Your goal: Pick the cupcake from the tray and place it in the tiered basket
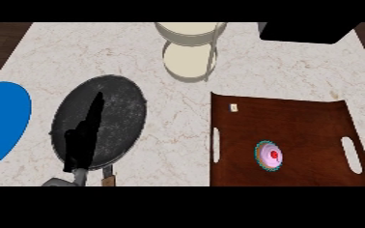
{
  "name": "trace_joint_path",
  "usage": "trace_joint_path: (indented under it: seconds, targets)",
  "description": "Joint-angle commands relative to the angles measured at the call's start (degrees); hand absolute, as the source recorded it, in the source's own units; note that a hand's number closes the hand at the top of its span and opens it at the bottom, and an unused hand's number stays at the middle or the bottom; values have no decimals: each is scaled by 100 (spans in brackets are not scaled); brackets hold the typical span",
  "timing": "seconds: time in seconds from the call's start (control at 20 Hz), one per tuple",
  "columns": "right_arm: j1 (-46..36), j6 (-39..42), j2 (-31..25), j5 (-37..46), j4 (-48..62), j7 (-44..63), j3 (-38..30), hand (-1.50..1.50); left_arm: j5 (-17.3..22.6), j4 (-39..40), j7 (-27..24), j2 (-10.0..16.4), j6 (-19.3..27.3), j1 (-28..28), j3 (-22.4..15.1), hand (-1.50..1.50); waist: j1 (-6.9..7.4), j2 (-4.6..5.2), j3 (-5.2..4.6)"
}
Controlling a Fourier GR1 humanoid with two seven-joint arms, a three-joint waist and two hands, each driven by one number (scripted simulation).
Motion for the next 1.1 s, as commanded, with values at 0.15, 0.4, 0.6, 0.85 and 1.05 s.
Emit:
trace_joint_path:
  seconds: [0.15,0.4,0.6,0.85,1.05]
  targets:
    - [-330,1261,103,1139,-315,1668,187,-150,-70,243,152,-163,-12,-6,-174,0,94,53,-17]
    - [-962,2113,321,1459,-259,2483,362,-150,-183,196,121,-250,33,38,-295,0,178,26,-6]
    - [-1631,2520,851,1982,-83,2844,780,-150,-112,161,232,-147,-2,7,-133,0,161,-30,7]
    - [-2545,3336,1405,2237,308,3216,809,-150,-104,178,330,-212,-30,-15,-161,0,91,-49,20]
    - [-2763,3849,1920,2453,817,3365,964,-150,-167,178,190,-117,-48,143,-140,0,65,-69,20]
